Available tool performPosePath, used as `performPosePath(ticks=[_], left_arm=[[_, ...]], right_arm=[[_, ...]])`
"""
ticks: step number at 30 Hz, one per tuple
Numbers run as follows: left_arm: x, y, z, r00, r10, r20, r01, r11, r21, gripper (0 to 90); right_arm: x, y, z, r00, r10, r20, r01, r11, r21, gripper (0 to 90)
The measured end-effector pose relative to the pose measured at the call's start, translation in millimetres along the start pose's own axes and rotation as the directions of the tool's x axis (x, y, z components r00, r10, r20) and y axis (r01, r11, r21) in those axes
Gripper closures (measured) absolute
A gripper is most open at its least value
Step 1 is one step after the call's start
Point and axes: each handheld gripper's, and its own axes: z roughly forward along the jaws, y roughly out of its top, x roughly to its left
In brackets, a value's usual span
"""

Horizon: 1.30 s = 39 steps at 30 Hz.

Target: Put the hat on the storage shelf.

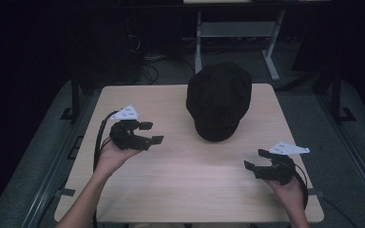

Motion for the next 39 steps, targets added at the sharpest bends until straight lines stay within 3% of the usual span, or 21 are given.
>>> performPosePath(ticks=[24, 39], left_arm=[[4.4, -40.7, -4.4, 0.9985, -0.051, -0.021, 0.051, 0.9985, -0.02, 27.7], [4.3, -63.8, -3.1, 0.9971, -0.043, -0.063, 0.043, 0.999, 0.01, 27.4]], right_arm=[[0.2, -1.1, -1.3, 1.0, 0.001, 0.006, -0.001, 1.0, 0.007, 22.6], [-0.5, -1.7, -1.1, 1.0, 0.002, 0.002, -0.002, 1.0, 0.011, 22.6]])
